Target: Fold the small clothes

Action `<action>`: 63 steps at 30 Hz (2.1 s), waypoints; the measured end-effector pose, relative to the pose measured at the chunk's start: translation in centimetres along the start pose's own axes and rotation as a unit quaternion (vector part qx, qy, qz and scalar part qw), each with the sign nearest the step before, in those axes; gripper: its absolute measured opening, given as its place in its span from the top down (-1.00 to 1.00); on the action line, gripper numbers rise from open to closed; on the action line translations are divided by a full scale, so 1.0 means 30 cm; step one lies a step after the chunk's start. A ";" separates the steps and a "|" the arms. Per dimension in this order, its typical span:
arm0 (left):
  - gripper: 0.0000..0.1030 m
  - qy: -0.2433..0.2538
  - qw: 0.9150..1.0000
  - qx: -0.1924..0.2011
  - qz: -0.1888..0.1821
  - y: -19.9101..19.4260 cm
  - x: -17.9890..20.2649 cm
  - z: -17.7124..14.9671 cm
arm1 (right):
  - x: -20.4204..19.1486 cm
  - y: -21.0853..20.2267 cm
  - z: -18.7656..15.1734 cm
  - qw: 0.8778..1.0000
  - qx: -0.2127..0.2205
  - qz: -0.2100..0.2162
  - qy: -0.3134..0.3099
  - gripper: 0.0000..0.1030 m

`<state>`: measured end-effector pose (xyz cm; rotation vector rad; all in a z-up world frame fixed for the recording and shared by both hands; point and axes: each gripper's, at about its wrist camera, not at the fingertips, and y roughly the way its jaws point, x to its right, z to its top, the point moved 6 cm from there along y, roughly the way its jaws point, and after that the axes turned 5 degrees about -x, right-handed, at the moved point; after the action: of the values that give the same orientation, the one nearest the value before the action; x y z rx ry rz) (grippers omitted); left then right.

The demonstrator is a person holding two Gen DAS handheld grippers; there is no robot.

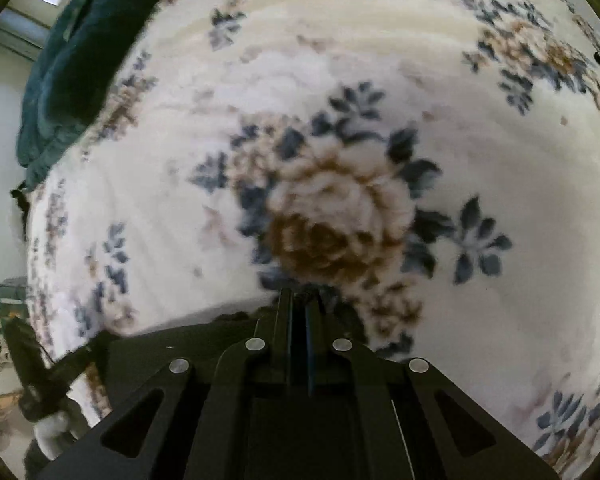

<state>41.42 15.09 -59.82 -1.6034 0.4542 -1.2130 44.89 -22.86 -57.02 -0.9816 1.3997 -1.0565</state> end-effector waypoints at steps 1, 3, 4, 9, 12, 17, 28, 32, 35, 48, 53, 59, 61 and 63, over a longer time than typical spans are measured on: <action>0.72 -0.004 1.000 -0.001 0.000 -0.006 0.003 -0.002 | -0.001 0.036 -0.011 0.999 -0.036 0.015 0.004 0.91; 0.68 0.011 1.000 0.001 0.007 -0.035 0.023 -0.015 | 0.019 0.034 -0.032 0.996 -0.067 0.044 0.029 0.86; 0.58 0.017 1.000 0.004 0.011 -0.045 0.036 -0.021 | 0.027 0.022 -0.043 0.995 -0.075 0.052 0.036 0.70; -0.20 0.022 0.999 0.036 -0.003 -0.160 0.038 -0.111 | 0.121 -0.125 -0.219 0.994 -0.086 0.055 0.031 0.06; -0.20 0.019 0.999 0.041 0.014 -0.195 0.025 -0.185 | 0.157 -0.124 -0.385 0.992 -0.122 0.040 0.020 0.06; -0.20 0.015 0.999 0.028 0.034 -0.187 0.011 -0.304 | 0.158 -0.037 -0.550 0.992 -0.127 0.004 -0.011 0.15; -0.20 -0.007 1.000 -0.002 0.022 -0.134 -0.019 -0.405 | 0.317 -0.109 -0.651 0.994 -0.081 -0.010 0.068 1.00; -0.20 -0.024 1.000 -0.009 -0.017 -0.107 -0.036 -0.396 | 0.278 -0.077 -0.607 0.993 -0.102 0.041 0.046 0.88; -0.37 -0.019 0.999 -0.007 -0.050 -0.082 -0.034 -0.380 | 0.268 -0.055 -0.521 0.986 -0.092 0.128 0.052 -0.17; -0.03 0.017 0.986 0.001 -0.164 -0.007 0.090 -0.292 | -0.032 0.190 -0.467 0.929 -0.191 0.309 -0.068 -0.61; 0.44 0.005 0.986 0.001 -0.167 -0.031 0.097 -0.275 | -0.095 0.256 -0.499 0.945 -0.166 0.275 -0.060 0.16; 0.49 0.030 0.985 -0.023 -0.168 -0.089 0.172 -0.221 | -0.111 0.144 -0.531 0.953 -0.127 0.273 -0.031 0.42; 0.50 0.050 0.985 -0.028 -0.162 -0.109 0.219 -0.167 | -0.128 0.099 -0.522 0.953 -0.117 0.280 -0.027 0.44; 0.51 0.063 0.984 -0.029 -0.162 -0.119 0.268 -0.091 | -0.152 0.051 -0.480 0.953 -0.103 0.284 -0.023 0.45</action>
<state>41.48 8.96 -52.95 -1.7017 0.3182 -1.5648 30.92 -16.93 -56.82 -0.6726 1.6425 -0.4643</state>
